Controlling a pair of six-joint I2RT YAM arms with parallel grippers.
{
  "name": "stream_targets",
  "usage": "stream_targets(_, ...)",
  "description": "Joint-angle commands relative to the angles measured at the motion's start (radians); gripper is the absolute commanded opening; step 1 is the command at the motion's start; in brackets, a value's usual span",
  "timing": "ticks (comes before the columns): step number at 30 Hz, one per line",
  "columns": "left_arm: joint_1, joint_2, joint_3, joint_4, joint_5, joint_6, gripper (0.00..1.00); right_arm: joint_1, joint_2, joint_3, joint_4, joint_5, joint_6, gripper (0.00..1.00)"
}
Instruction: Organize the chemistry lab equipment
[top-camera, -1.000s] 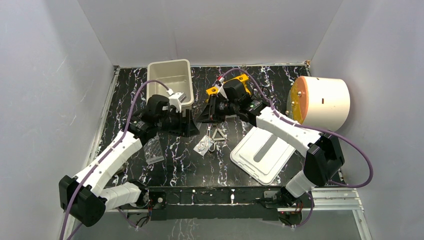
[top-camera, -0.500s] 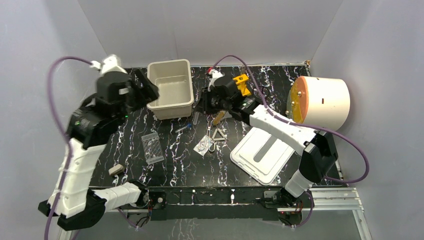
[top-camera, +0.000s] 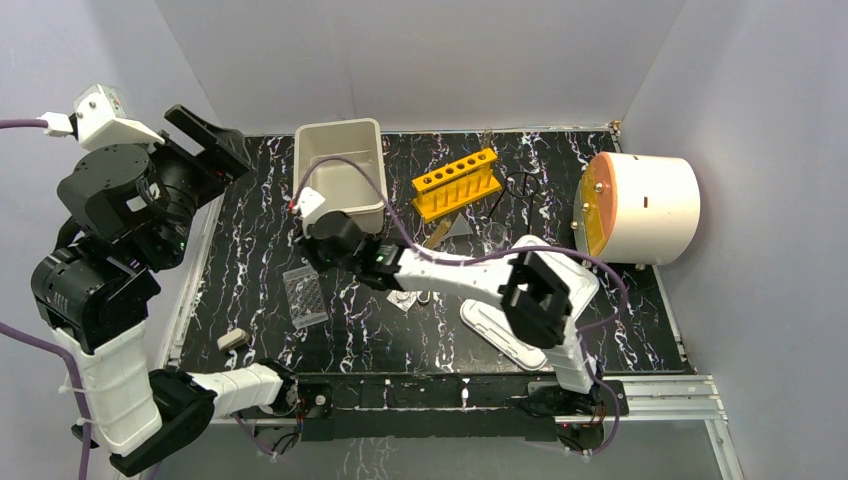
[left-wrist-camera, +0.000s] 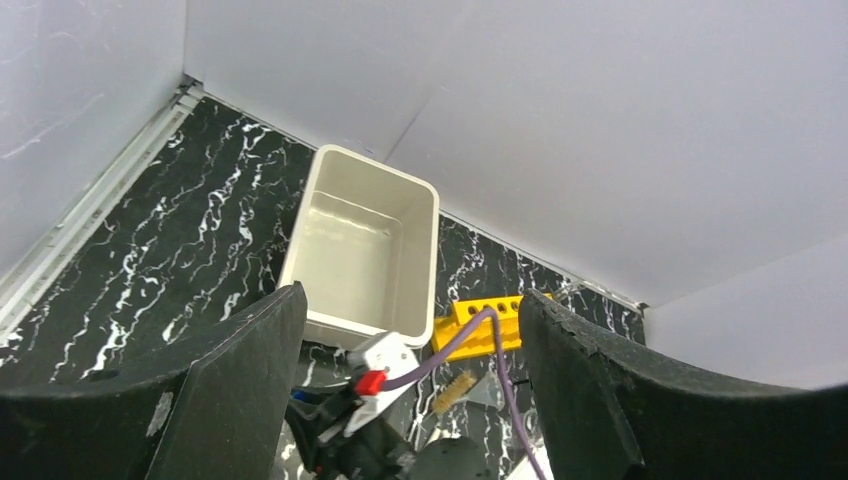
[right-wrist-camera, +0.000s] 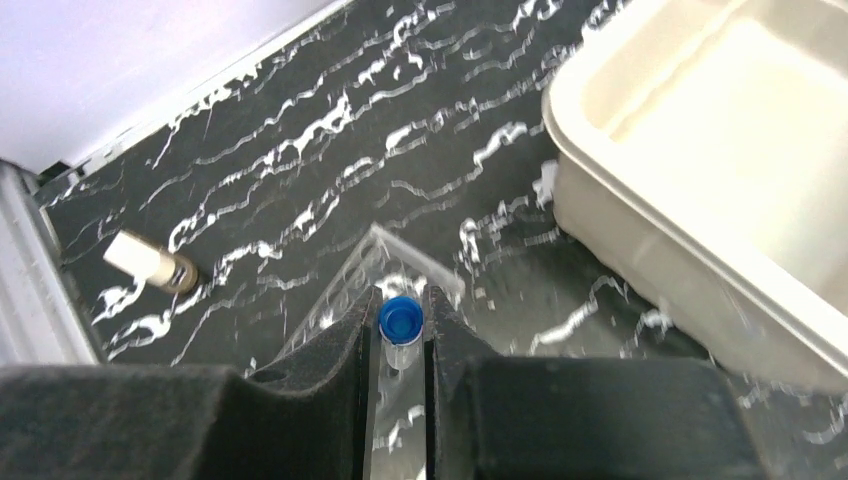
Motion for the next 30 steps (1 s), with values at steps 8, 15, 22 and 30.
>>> stream_targets(8, 0.001, -0.061, -0.050, 0.035, -0.081, 0.100, 0.77, 0.098, 0.305, 0.350, 0.197, 0.082, -0.275, 0.20)
stream_targets(15, 0.000, -0.065, -0.046, 0.024, -0.126, 0.113, 0.77, 0.106, 0.429, 0.493, 0.134, 0.083, -0.300, 0.20)
stream_targets(22, 0.000, -0.070, -0.053, 0.011, -0.140, 0.109, 0.77, 0.106, 0.460, 0.512, 0.099, 0.072, -0.291, 0.20)
stream_targets(30, 0.001, -0.067, -0.064, 0.001, -0.143, 0.100, 0.77, 0.106, 0.508, 0.571, 0.041, 0.090, -0.298, 0.19)
